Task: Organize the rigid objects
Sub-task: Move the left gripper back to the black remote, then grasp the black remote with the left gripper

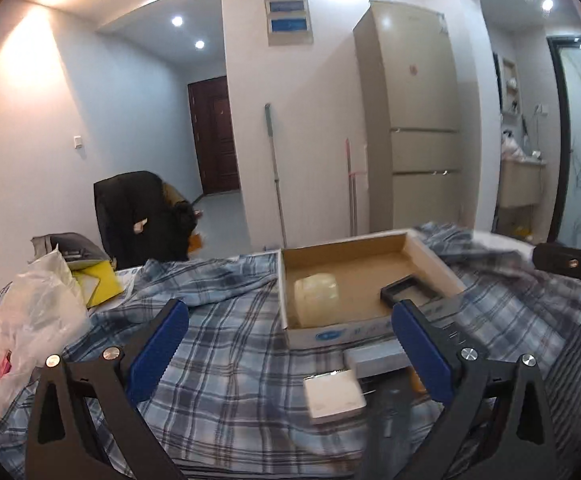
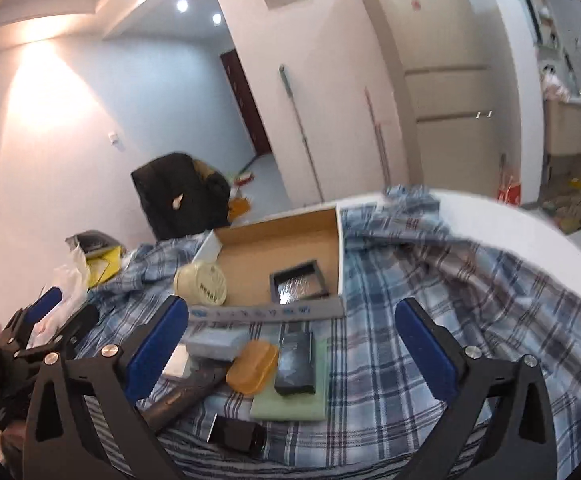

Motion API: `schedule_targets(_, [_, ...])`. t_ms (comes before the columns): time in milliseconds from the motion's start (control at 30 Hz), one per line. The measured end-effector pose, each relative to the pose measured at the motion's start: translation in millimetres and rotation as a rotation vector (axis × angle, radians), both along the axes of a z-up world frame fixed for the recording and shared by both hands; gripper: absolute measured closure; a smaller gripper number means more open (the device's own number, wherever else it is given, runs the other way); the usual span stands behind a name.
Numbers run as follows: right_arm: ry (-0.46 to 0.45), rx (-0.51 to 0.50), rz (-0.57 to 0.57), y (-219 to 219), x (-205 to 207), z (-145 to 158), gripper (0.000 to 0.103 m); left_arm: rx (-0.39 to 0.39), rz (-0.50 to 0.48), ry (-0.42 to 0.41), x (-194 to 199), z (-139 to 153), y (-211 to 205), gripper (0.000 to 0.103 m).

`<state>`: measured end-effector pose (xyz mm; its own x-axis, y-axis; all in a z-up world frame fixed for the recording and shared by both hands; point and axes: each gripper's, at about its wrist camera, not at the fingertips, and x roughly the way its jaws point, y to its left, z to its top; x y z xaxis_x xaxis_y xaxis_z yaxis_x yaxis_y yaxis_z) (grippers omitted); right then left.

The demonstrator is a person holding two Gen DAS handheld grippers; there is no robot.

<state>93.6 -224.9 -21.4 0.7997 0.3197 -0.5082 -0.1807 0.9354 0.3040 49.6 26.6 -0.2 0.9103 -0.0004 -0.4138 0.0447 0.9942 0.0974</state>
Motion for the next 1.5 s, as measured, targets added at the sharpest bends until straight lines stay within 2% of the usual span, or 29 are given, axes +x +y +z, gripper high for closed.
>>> schedule_targets(100, [0.069, 0.027, 0.018, -2.5, 7.1, -9.5, 0.000, -0.130, -0.051, 0.123, 11.7, -5.7, 12.8, 0.000])
schedule_targets(167, [0.085, -0.030, -0.004, -0.4, 7.8, -14.6, 0.000, -0.166, -0.054, 0.150, 13.0, -7.6, 17.1, 0.000])
schedule_targets(233, [0.082, -0.090, -0.014, 2.4, 4.6, -18.9, 0.000, -0.161, -0.041, 0.138, 11.4, -7.6, 18.5, 0.000])
schedule_targets(300, [0.087, -0.092, -0.003, 3.0, 2.4, -21.6, 0.000, -0.138, -0.024, 0.127, 11.3, -8.7, 18.0, 0.000])
schedule_targets(467, [0.086, -0.103, 0.013, 6.5, 1.0, -20.6, 0.000, -0.160, -0.083, 0.165, 13.0, -13.9, 15.7, 0.000])
schedule_targets(667, [0.099, -0.123, 0.006, 9.2, 2.1, -22.7, 0.000, -0.128, -0.164, 0.268, 17.4, -26.7, -3.0, 0.000])
schedule_targets(767, [0.099, -0.146, 0.012, 13.5, 1.6, -24.0, 0.000, -0.106, -0.228, 0.366, 24.5, -42.1, -16.2, 0.000])
schedule_targets(900, [0.104, -0.172, 0.024, 19.0, 2.2, -26.3, 0.000, -0.060, -0.273, 0.462, 28.9, -62.1, -34.6, 0.022])
schedule_targets(1033, [0.110, -0.184, 0.033, 21.1, 1.7, -27.1, 0.000, -0.036, -0.321, 0.525, 29.6, -77.8, -49.6, 0.025])
schedule_targets(1133, [0.107, -0.179, 0.045, 21.7, 0.7, -26.4, 0.000, -0.014, -0.324, 0.550, 32.4, -86.1, -55.6, 0.033])
schedule_targets(1167, [0.106, -0.185, 0.046, 22.5, 0.5, -26.6, 0.000, -0.009, -0.320, 0.567, 34.7, -89.9, -56.5, 0.038])
schedule_targets(1200, [0.108, -0.192, 0.045, 23.6, 0.7, -27.2, 0.000, -0.011, -0.316, 0.592, 37.9, -93.7, -56.3, 0.048])
schedule_targets(1300, [0.119, -0.205, 0.058, 27.1, 1.1, -29.4, 0.000, -0.072, -0.306, 0.628, 43.9, -96.8, -46.1, 0.062])
schedule_targets(1400, [0.115, -0.222, 0.067, 30.7, 0.5, -30.3, 0.000, -0.133, -0.315, 0.649, 47.9, -98.2, -38.3, 0.064])
schedule_targets(1500, [0.098, -0.260, 0.058, 33.6, 1.1, -31.3, 0.000, -0.113, -0.320, 0.621, 44.4, -94.5, -40.7, 0.065])
